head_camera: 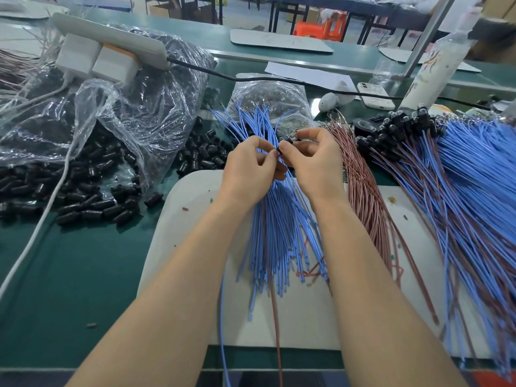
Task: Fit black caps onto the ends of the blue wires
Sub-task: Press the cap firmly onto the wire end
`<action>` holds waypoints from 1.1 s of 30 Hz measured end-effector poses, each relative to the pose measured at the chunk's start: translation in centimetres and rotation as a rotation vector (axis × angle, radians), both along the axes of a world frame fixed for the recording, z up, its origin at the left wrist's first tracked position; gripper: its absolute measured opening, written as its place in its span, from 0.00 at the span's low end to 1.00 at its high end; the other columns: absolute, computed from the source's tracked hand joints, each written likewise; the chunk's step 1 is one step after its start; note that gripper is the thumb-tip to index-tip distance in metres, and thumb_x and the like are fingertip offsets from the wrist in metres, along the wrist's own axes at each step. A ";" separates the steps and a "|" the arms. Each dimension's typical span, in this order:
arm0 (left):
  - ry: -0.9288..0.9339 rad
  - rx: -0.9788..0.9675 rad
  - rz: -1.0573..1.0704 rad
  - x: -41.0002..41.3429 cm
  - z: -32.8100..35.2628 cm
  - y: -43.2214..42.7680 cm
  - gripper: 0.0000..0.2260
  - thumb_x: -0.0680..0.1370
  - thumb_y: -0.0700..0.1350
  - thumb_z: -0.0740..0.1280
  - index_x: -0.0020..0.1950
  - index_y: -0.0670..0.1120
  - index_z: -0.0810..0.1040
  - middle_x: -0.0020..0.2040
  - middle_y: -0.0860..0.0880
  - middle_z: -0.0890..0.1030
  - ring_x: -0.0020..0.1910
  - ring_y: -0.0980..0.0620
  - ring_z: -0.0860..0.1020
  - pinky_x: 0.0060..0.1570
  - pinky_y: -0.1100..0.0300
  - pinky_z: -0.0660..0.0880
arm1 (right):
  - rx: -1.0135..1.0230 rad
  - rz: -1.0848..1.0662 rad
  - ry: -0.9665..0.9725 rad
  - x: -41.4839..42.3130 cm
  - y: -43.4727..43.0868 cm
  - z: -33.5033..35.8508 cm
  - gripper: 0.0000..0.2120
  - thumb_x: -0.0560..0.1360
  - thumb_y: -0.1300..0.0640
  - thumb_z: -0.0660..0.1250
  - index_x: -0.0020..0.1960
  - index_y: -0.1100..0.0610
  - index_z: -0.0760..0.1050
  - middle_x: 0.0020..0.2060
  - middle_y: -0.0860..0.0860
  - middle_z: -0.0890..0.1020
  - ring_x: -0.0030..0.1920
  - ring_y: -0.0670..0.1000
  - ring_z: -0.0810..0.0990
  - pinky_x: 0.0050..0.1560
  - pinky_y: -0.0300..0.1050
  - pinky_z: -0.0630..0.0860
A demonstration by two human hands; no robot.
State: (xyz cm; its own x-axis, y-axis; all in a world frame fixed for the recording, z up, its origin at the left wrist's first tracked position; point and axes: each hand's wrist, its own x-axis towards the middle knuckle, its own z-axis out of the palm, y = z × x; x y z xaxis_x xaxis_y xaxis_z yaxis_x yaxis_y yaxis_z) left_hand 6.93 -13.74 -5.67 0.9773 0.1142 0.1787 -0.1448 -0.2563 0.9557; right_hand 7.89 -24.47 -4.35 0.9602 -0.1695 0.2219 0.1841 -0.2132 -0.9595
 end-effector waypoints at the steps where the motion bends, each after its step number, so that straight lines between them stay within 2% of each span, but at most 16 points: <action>1: -0.008 0.031 0.004 0.0 -0.1 0.0 0.07 0.79 0.41 0.62 0.42 0.48 0.73 0.33 0.51 0.83 0.35 0.54 0.83 0.42 0.54 0.79 | -0.002 -0.007 -0.002 0.0 0.0 0.0 0.12 0.73 0.61 0.72 0.47 0.49 0.70 0.40 0.52 0.82 0.43 0.52 0.83 0.49 0.50 0.80; 6: 0.017 0.100 -0.017 0.1 -0.3 0.1 0.05 0.79 0.40 0.62 0.43 0.44 0.73 0.34 0.50 0.84 0.34 0.55 0.83 0.46 0.49 0.80 | 0.041 -0.091 -0.010 0.2 -0.7 0.1 0.12 0.73 0.60 0.72 0.45 0.48 0.70 0.41 0.54 0.82 0.44 0.55 0.83 0.53 0.56 0.78; 12: 0.021 0.119 -0.048 0.1 0.1 0.4 0.05 0.78 0.40 0.62 0.43 0.43 0.74 0.33 0.50 0.84 0.34 0.55 0.83 0.46 0.49 0.80 | 0.039 -0.099 -0.021 0.3 -0.7 0.0 0.12 0.73 0.60 0.71 0.45 0.47 0.70 0.40 0.52 0.82 0.43 0.54 0.83 0.52 0.57 0.79; 17: 0.012 0.173 -0.093 -0.2 0.5 0.6 0.07 0.79 0.41 0.62 0.40 0.46 0.72 0.33 0.50 0.84 0.34 0.56 0.82 0.46 0.51 0.80 | 0.058 -0.097 -0.046 0.4 -0.8 -0.1 0.11 0.73 0.60 0.71 0.45 0.47 0.70 0.39 0.51 0.81 0.44 0.53 0.82 0.53 0.57 0.79; 21: 0.022 0.201 -0.106 -0.4 0.9 0.7 0.07 0.79 0.40 0.61 0.41 0.47 0.73 0.35 0.50 0.84 0.37 0.54 0.83 0.46 0.52 0.79 | 0.065 -0.086 -0.056 0.4 -0.9 -0.1 0.11 0.73 0.61 0.70 0.46 0.48 0.71 0.38 0.49 0.80 0.41 0.49 0.81 0.52 0.56 0.79; 24: -0.005 0.299 -0.048 -0.4 0.8 0.6 0.05 0.77 0.41 0.63 0.45 0.46 0.77 0.41 0.51 0.84 0.40 0.54 0.81 0.47 0.60 0.76 | 0.012 -0.073 -0.061 0.3 -1.1 0.1 0.10 0.74 0.60 0.70 0.46 0.48 0.71 0.39 0.49 0.81 0.43 0.50 0.82 0.53 0.55 0.79; 26: -0.040 0.355 -0.001 -0.3 0.7 0.7 0.05 0.77 0.43 0.64 0.50 0.48 0.79 0.45 0.55 0.82 0.37 0.60 0.76 0.40 0.68 0.70 | -0.046 -0.077 -0.081 0.3 -1.2 0.2 0.09 0.74 0.60 0.70 0.46 0.49 0.72 0.40 0.48 0.81 0.44 0.50 0.82 0.53 0.52 0.79; 28: -0.080 0.332 0.018 -0.3 0.8 0.6 0.06 0.77 0.46 0.66 0.53 0.50 0.79 0.43 0.59 0.79 0.33 0.61 0.72 0.35 0.74 0.67 | -0.119 -0.077 -0.110 0.2 -1.1 0.2 0.07 0.74 0.60 0.70 0.48 0.53 0.73 0.39 0.46 0.80 0.43 0.46 0.81 0.51 0.44 0.78; 31: -0.120 0.271 0.007 -0.3 0.9 0.4 0.07 0.77 0.47 0.67 0.54 0.51 0.78 0.38 0.60 0.77 0.31 0.60 0.72 0.35 0.73 0.68 | -0.209 -0.049 -0.138 0.0 -0.6 0.2 0.07 0.74 0.60 0.70 0.49 0.54 0.73 0.38 0.43 0.79 0.39 0.41 0.79 0.45 0.33 0.75; 33: -0.120 0.260 0.007 -0.3 0.9 0.2 0.05 0.77 0.46 0.67 0.53 0.51 0.78 0.38 0.59 0.77 0.30 0.60 0.72 0.33 0.72 0.69 | -0.242 -0.037 -0.146 -0.1 -0.3 0.2 0.06 0.74 0.60 0.69 0.49 0.55 0.74 0.38 0.43 0.79 0.40 0.43 0.80 0.46 0.34 0.75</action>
State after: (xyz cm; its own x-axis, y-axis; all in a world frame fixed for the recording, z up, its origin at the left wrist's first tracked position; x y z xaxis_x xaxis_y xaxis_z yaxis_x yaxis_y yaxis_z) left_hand 6.66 -13.51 -4.78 0.9467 0.0557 0.3174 -0.2507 -0.4914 0.8340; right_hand 7.84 -24.79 -4.12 0.9094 -0.1293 0.3954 0.3041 -0.4418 -0.8440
